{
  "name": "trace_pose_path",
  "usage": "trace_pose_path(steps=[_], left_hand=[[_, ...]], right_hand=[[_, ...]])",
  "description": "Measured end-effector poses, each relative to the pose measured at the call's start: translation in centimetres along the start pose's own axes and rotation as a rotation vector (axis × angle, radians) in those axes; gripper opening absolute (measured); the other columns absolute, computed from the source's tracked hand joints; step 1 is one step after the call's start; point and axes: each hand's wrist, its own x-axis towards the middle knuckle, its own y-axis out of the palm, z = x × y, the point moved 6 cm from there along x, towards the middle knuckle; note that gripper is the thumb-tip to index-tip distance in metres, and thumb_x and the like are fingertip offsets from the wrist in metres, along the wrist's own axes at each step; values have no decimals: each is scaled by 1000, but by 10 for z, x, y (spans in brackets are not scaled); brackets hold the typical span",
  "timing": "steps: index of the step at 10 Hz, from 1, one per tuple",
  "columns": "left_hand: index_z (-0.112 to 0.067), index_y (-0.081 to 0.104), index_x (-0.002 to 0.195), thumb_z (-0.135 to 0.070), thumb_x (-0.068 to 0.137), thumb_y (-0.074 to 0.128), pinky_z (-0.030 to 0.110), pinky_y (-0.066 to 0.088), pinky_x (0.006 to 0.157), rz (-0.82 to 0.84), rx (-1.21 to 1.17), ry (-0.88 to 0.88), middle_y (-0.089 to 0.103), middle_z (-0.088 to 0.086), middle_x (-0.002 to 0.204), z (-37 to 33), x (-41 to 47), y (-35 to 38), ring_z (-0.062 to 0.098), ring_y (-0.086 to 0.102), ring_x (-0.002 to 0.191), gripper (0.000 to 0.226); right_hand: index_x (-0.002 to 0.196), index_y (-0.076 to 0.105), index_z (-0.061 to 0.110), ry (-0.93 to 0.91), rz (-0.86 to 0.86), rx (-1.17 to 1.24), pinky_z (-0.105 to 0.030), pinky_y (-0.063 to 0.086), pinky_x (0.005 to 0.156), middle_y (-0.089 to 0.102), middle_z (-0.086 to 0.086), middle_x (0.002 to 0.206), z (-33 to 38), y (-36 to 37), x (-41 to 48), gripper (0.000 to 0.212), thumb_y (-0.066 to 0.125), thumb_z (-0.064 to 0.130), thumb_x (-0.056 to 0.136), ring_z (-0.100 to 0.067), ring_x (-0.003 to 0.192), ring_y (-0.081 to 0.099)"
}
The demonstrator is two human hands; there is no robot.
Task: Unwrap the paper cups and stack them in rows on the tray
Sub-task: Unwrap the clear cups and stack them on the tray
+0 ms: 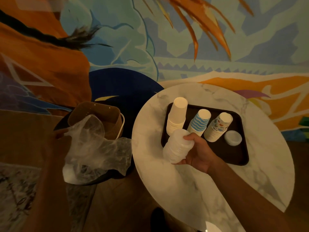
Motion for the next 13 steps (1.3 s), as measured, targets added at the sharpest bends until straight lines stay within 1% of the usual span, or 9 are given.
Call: trace_pose_path(steps=[3, 4, 6, 7, 8, 9, 10, 11, 13], left_hand=[[-24, 67, 128, -20, 92, 68, 44, 54, 96, 30, 112, 61, 68, 1, 119, -25, -54, 49, 26, 65, 111, 36], [-27, 70, 122, -33, 90, 67, 43, 53, 94, -146, 188, 156, 69, 2, 115, -22, -59, 50, 26, 65, 109, 32], [-42, 35, 142, -97, 59, 56, 59, 45, 103, -388, 87, -179, 50, 3, 146, 78, 22, 32, 34, 51, 132, 102], [-37, 47, 137, -78, 80, 62, 40, 51, 98, -360, 230, -58, 53, -3, 137, 63, 29, 40, 31, 60, 123, 72], [-58, 53, 111, -51, 88, 67, 16, 49, 80, 88, 671, 48, 55, -22, 120, 35, -3, 55, 24, 58, 127, 28], [-46, 52, 140, -63, 90, 58, 52, 34, 116, 448, 740, 22, 44, -4, 155, 75, -2, 90, 27, 36, 145, 53], [-51, 27, 154, -100, 71, 31, 60, 10, 123, 591, 776, 77, 21, -6, 168, 107, 11, 116, 29, 17, 154, 96], [-49, 5, 159, -104, 64, 31, 63, 0, 122, 611, 831, 31, 4, -7, 170, 120, 18, 136, 32, 1, 157, 113], [-34, 5, 163, -79, 89, 40, 62, 1, 123, 651, 1043, 35, -4, 4, 171, 123, 30, 155, 36, -7, 156, 93]], right_hand=[[137, 56, 25, -28, -27, 18, -68, 44, 103, 63, -19, 136, 2, -11, -19, 66, 73, 35, 74, -45, 126, 58], [138, 56, 25, -42, -37, 26, -70, 43, 103, 63, -19, 136, 2, -18, -25, 65, 72, 35, 76, -45, 126, 58], [135, 57, 27, -56, -82, 42, -67, 46, 101, 67, -17, 131, 6, -30, -38, 55, 65, 32, 81, -42, 122, 62], [137, 55, 26, -32, -90, 62, -63, 51, 96, 67, -18, 131, 3, -34, -41, 57, 64, 32, 81, -43, 122, 62], [137, 54, 26, -23, -140, 71, -64, 51, 96, 65, -18, 133, -4, -38, -42, 57, 64, 32, 82, -44, 122, 61], [137, 54, 25, -1, -163, 61, -68, 47, 99, 62, -19, 136, -10, -41, -37, 56, 64, 32, 82, -45, 123, 59], [134, 56, 24, 22, -199, 49, -69, 45, 101, 63, -19, 134, -15, -44, -31, 54, 63, 31, 82, -46, 122, 59], [133, 58, 23, 34, -222, 54, -72, 42, 102, 64, -20, 133, -20, -46, -23, 53, 62, 31, 81, -46, 122, 60], [134, 57, 24, 83, -222, 38, -70, 47, 98, 62, -21, 135, -30, -44, 1, 53, 62, 30, 82, -48, 121, 59]])
